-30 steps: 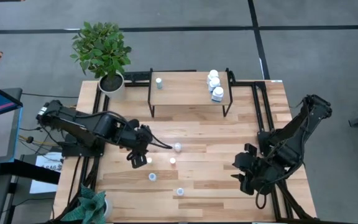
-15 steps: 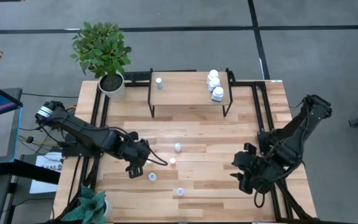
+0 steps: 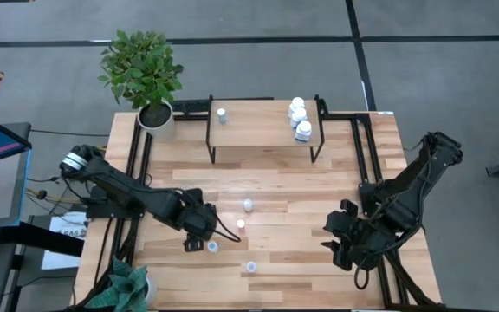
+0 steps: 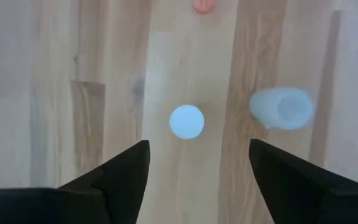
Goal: Pick and place medicine bottles onto shelf by color
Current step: Put the yellow pill bottle on the shelf
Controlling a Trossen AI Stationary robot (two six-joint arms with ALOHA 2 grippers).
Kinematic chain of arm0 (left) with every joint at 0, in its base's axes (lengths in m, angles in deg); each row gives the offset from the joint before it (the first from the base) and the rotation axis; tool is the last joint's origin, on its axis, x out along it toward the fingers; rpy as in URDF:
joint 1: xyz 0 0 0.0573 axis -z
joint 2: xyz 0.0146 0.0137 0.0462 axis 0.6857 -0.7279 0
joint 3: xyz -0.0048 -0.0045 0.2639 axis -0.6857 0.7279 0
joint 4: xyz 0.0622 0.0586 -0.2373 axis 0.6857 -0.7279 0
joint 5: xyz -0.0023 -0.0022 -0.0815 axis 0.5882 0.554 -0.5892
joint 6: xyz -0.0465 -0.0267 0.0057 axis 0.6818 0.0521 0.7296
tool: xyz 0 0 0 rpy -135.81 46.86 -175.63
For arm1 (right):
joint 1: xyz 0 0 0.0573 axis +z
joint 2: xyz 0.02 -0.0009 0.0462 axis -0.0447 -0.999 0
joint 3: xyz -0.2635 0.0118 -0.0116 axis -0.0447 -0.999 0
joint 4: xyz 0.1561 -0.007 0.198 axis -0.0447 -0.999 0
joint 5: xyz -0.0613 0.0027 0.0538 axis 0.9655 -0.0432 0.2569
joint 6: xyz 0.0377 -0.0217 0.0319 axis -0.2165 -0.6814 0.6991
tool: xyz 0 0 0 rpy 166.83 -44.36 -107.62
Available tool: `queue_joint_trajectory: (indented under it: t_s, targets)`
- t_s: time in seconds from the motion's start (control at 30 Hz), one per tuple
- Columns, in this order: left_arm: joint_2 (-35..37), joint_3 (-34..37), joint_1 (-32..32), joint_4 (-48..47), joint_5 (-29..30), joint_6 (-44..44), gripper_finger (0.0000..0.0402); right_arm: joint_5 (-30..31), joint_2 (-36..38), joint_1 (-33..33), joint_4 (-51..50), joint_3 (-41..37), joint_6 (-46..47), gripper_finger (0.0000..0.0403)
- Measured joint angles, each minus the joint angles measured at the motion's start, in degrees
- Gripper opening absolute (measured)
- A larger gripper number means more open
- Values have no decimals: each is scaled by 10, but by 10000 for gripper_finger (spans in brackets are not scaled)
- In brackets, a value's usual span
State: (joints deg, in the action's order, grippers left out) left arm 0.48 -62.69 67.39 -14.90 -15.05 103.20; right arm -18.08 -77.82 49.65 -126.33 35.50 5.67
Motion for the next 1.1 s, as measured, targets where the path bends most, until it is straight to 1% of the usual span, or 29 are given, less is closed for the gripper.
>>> queue_joint_trajectory:
  t_s: [0.13,0.3,0.53,0.67,0.8,0.93,1.1]
  targets:
    - [-38,0,-1,1,5,-3,263,0,0,0,0,0,0,240]
    - [-65,0,-2,7,9,-4,263,0,0,0,-1,0,0,240]
    - [-82,3,-2,22,27,-28,263,0,0,0,-1,0,0,240]
    - [-88,20,-5,32,39,-36,263,0,0,0,-1,0,0,240]
    - [-88,26,-11,36,35,-19,263,-1,0,0,-1,0,1,240]
    - [-87,27,-11,53,23,-43,263,-1,0,-3,-1,0,0,240]
    - [-87,27,-11,66,22,-65,261,-1,0,-4,-1,0,0,240]
